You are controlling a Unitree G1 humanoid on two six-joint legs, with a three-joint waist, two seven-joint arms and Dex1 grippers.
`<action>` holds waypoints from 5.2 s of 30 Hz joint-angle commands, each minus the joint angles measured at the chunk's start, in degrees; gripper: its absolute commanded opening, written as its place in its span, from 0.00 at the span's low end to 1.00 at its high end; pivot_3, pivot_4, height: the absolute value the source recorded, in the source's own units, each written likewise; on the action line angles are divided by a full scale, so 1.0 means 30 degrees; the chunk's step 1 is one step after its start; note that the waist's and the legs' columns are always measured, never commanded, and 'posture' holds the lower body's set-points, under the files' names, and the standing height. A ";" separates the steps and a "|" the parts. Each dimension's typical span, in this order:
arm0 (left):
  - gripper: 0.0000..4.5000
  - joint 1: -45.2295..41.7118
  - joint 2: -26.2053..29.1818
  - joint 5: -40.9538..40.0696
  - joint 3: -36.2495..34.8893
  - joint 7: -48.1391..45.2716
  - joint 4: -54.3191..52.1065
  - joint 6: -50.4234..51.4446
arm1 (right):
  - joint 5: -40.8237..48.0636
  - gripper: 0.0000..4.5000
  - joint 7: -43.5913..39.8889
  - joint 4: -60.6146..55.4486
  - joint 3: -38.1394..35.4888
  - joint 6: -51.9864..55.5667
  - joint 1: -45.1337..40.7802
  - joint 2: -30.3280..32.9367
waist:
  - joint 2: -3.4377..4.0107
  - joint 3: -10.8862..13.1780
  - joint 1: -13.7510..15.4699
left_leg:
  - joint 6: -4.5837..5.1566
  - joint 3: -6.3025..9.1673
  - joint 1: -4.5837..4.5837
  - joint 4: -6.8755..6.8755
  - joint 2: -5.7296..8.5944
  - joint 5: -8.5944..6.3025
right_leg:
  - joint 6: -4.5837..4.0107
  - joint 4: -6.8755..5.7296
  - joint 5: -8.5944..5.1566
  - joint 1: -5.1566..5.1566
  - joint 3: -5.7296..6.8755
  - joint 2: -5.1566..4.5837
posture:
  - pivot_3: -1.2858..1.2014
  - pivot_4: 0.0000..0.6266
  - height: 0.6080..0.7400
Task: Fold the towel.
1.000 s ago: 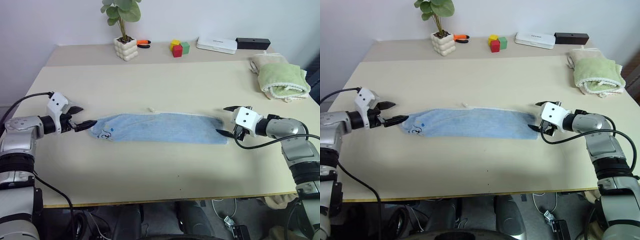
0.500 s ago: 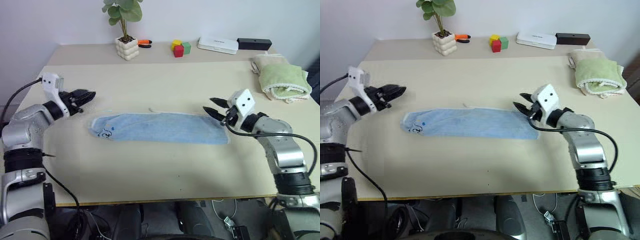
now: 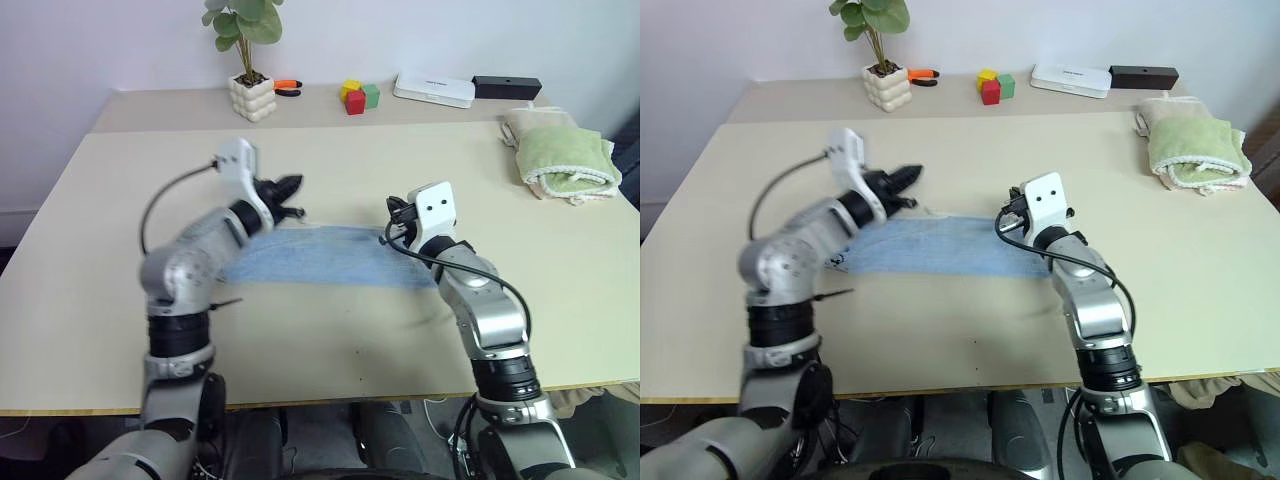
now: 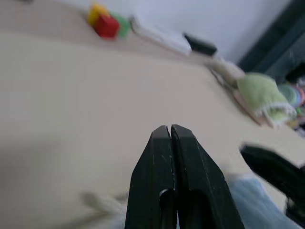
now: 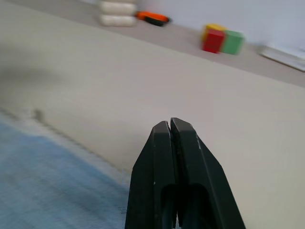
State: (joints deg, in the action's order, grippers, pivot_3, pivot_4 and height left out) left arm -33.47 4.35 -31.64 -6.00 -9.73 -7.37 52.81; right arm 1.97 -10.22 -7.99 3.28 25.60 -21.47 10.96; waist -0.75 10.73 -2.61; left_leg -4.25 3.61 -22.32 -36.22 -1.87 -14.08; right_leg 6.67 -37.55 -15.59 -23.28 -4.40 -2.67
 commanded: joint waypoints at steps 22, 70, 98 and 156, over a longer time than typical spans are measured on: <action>0.01 0.6767 0.6578 0.1978 -0.3966 -0.3015 0.1374 -0.4882 | -0.2024 0.01 0.1290 0.1769 0.0347 -0.3405 0.3333 0.0091 | -0.0040 -0.0046 -0.0014 | 0.0000 -0.0003 0.0015 0.0026 -0.0004 -0.0001 | -0.0007 0.0051 -0.0004 0.0032 0.0009 -0.0006 | 0.52 0.24 1.00; 1.00 1.2765 1.2941 0.3744 -0.6203 -1.3899 0.2128 -1.6823 | 0.3001 0.00 -0.4638 -0.4107 -0.0376 -0.2829 0.3518 0.0769 | -0.0144 0.0005 0.0145 | 0.0000 -0.0052 -0.0041 0.0086 -0.0033 -0.0004 | -0.0101 0.0145 -0.0052 -0.0030 -0.0008 -0.0027 | 0.52 0.24 1.00; 1.00 0.6496 1.3921 0.3326 -0.2647 -1.7719 0.8856 -1.2684 | 0.5562 0.99 -0.8821 -0.5931 -0.0080 -0.1756 0.4682 0.4488 | -0.0150 0.0004 -0.0013 | 0.0007 -0.0049 -0.0037 0.0076 -0.0040 -0.0008 | -0.0028 0.0121 -0.0015 -0.0033 -0.0001 0.0005 | 0.52 0.24 1.00; 0.65 0.5642 1.7201 0.3122 -0.3372 -1.9731 1.0523 -1.1723 | 0.3788 1.00 -0.8098 -0.4585 0.1118 -0.2575 0.3875 0.4134 | -0.0164 0.0014 0.0037 | 0.0007 -0.0051 -0.0047 0.0070 -0.0039 -0.0008 | -0.0080 0.0122 -0.0044 -0.0040 0.0000 0.0000 | 0.52 0.24 1.00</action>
State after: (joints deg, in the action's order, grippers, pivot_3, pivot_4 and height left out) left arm -15.87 54.35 -22.78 -14.77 -68.64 23.88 18.92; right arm 13.24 -34.28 -20.94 6.52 19.15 -9.08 23.55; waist -1.25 10.77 -2.50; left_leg -4.23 3.45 -22.46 -36.01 -1.99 -14.11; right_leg 6.43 -37.18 -15.72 -23.41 -4.41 -2.67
